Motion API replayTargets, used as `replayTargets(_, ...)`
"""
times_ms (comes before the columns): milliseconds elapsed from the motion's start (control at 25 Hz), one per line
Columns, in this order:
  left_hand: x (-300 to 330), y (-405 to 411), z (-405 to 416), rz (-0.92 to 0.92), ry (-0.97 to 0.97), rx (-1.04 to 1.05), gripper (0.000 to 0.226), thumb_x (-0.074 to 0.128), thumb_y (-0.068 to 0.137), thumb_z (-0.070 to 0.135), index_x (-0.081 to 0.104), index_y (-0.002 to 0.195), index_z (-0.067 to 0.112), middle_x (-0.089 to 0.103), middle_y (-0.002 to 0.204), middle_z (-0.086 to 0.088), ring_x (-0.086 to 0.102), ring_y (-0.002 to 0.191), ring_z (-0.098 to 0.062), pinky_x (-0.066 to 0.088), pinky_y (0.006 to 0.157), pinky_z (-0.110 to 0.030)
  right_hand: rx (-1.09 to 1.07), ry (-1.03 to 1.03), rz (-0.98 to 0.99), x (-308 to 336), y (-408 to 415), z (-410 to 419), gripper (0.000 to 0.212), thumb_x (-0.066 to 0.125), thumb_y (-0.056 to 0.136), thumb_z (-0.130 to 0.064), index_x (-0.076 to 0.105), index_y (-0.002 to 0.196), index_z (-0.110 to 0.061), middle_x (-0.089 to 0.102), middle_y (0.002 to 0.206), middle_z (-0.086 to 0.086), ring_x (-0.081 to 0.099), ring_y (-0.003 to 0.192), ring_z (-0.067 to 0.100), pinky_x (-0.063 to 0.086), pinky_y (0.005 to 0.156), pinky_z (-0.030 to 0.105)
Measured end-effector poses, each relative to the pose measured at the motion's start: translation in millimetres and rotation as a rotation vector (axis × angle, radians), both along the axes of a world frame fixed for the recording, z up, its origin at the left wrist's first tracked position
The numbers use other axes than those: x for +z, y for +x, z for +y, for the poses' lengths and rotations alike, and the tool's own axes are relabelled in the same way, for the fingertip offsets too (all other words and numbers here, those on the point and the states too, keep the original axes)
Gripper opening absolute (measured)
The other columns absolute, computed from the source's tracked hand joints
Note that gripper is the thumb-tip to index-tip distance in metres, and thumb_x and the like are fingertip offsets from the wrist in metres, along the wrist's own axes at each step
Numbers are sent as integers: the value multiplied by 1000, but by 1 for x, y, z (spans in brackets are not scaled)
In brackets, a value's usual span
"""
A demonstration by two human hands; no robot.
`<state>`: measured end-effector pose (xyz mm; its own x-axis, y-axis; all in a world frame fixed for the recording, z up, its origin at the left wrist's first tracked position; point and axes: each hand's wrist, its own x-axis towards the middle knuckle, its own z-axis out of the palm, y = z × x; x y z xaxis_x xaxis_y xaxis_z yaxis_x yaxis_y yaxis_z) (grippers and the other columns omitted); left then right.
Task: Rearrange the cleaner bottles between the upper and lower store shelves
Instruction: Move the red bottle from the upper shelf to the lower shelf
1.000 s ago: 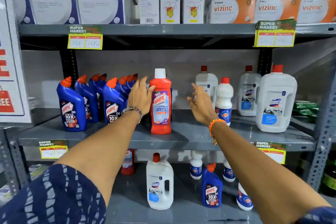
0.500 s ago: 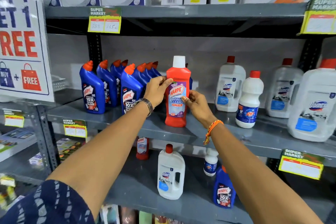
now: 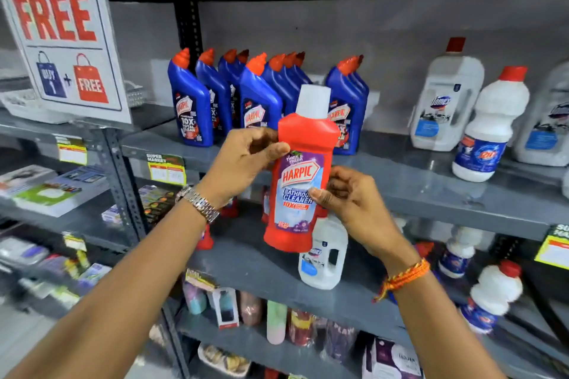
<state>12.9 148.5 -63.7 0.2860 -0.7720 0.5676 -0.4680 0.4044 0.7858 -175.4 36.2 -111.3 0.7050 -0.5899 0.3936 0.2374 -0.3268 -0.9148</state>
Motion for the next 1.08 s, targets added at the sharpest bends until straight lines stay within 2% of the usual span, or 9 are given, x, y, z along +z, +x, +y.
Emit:
replayTargets(160, -70, 42, 12, 72, 189, 10, 15, 67, 88, -8, 71, 98, 2, 78, 68, 15, 70, 67, 6, 57, 61, -11, 62, 45, 120, -68, 34, 5, 34, 70, 86, 5, 62, 119, 7, 76, 108, 13, 75, 93, 8, 59, 83, 21)
replayTargets(320, -140, 83, 9, 132, 286, 11, 22, 76, 80, 14, 77, 102, 8, 82, 91, 8, 73, 88, -3, 61, 79, -19, 75, 61, 187, -142, 81, -9, 36, 72, 85, 4, 61, 119, 4, 78, 106, 3, 75, 102, 15, 59, 88, 29)
replayTargets(400, -170, 99, 3, 182, 340, 19, 19, 73, 85, 10, 76, 102, 16, 82, 91, 14, 73, 90, 1, 59, 79, -16, 37, 75, 235, -169, 104, -16, 34, 72, 85, 2, 61, 117, -1, 76, 111, 10, 74, 104, 19, 59, 89, 31)
replayTargets(480, -193, 116, -7, 197, 408, 57, 22, 69, 92, 4, 74, 104, 21, 80, 87, 22, 71, 88, 9, 57, 76, -13, 6, 77, 267, -189, 127, -22, 31, 71, 86, 3, 60, 112, -7, 74, 110, 11, 73, 101, 18, 59, 84, 25)
replayTargets(560, -210, 133, -19, 221, 454, 84, 21, 66, 95, 4, 73, 111, 16, 79, 87, 22, 70, 87, 11, 57, 74, -13, -28, 57, 290, -200, 145, -32, 31, 72, 86, 3, 60, 111, -10, 73, 110, 9, 72, 106, 23, 60, 85, 25)
replayTargets(680, -227, 158, -42, 255, 466, 118, 25, 61, 97, 1, 68, 121, 1, 76, 98, 12, 70, 87, 11, 57, 75, -12, -58, 43, 324, -215, 173, -50, 31, 71, 86, 1, 61, 113, -11, 72, 114, 8, 70, 110, 25, 58, 95, 35)
replayTargets(840, -242, 177, -64, 297, 491, 133, 30, 56, 99, -3, 62, 129, -4, 71, 109, 3, 70, 88, 15, 56, 74, -9, -92, 175, 388, -233, 202, -71, 34, 60, 90, 12, 59, 101, -20, 69, 108, 3, 65, 105, 23, 53, 102, 44)
replayTargets(1000, -258, 195, -78, 357, 523, 135, 34, 56, 99, -3, 60, 133, -2, 68, 121, -6, 70, 89, 12, 56, 74, -9, -109, 271, 432, -249, 221, -84, 39, 46, 94, 16, 57, 95, -22, 71, 95, -6, 65, 93, 10, 56, 84, 24)
replayTargets(1080, -266, 201, -81, 381, 539, 132, 34, 57, 99, -1, 59, 134, -1, 67, 125, -9, 68, 95, 6, 58, 76, -11, -91, 264, 442, -256, 226, -86, 41, 47, 93, 17, 59, 94, -22, 71, 94, -6, 66, 93, 11, 55, 89, 30)
